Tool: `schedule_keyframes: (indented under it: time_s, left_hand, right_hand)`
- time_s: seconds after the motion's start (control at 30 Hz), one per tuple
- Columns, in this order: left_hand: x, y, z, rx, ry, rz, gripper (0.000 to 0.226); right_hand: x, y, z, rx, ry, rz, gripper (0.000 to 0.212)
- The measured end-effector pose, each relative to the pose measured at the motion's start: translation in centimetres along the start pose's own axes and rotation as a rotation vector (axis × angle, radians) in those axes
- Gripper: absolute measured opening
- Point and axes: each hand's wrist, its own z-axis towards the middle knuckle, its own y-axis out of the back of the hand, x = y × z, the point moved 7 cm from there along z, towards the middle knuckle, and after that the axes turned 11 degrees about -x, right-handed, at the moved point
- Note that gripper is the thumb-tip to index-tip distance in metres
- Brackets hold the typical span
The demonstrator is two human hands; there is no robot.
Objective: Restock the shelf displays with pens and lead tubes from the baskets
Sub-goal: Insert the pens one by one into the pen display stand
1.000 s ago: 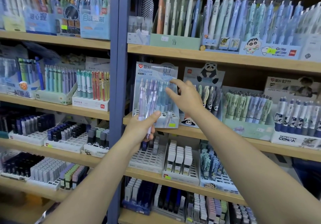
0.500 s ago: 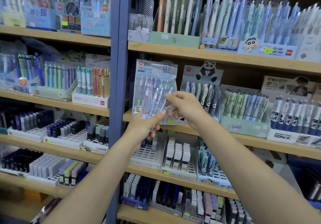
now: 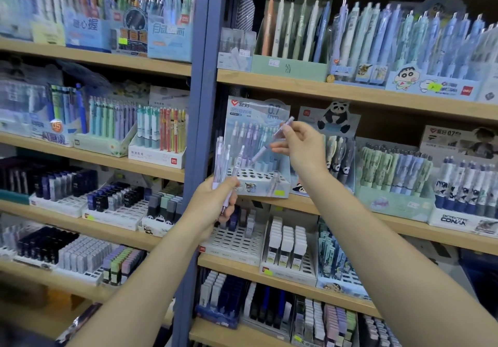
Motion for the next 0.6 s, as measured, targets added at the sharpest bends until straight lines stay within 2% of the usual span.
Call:
schedule_keyframes:
  time_s: [0.13,0.37,0.5,0.6]
  left_hand:
    - [-0.3,0.7,-0.1,-0.012,-0.027,-0.006,0.023]
    - [0.0,1.7,0.0,-0.034,-0.019,-0.003,0.037]
    - [0.2,1.8,0.1,-0.033,-0.019,-0.018,0.030]
    - [0.3,2.0,0.1,-0.035,-0.011,-0.032,0.023]
  right_hand:
    - [-0.1,-1.6,-0.3,0.029,0.095,-0.117,0.013]
    - [0.2,-3.3,-0.6,0.076,0.176,-0.279,0.010]
    - [0.6,-4.3,-0.7,0.104,0.207,-0.384,0.018]
    - [1.2,-5.0,-0.6,0.111,0.299,-0.472,0.020]
